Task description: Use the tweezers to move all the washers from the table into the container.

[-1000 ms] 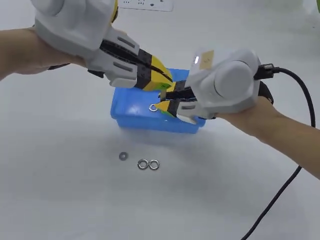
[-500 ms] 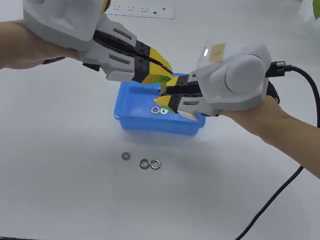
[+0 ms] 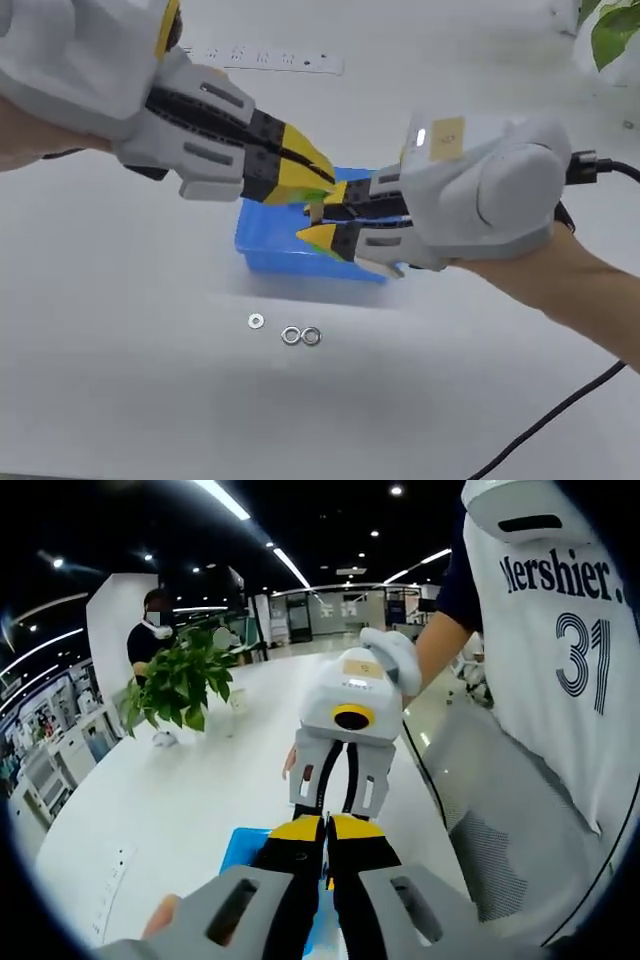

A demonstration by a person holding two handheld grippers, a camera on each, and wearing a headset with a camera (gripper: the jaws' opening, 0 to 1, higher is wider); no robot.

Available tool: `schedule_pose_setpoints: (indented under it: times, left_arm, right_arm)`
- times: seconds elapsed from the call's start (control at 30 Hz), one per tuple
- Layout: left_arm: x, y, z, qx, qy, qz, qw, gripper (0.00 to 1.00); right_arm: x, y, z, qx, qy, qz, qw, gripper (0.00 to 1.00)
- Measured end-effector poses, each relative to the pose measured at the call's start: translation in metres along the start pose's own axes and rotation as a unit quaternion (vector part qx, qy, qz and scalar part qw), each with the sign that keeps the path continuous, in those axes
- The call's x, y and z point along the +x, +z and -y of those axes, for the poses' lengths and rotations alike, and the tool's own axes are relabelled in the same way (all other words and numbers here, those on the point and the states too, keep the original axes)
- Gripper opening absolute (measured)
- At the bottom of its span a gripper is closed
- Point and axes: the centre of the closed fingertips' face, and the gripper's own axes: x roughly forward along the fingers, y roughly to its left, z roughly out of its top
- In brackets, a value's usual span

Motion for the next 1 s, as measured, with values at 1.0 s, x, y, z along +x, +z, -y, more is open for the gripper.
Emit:
schedule_pose_setpoints:
  times: [1.0]
  left_arm:
    - [0.02, -0.03, 0.068, -0.05, -0.001, 0.0, 0.9988, 0.05]
  right_arm:
    - [0.005, -0.034, -0.077, 0.01, 0.055, -0.026, 0.9981, 0.11]
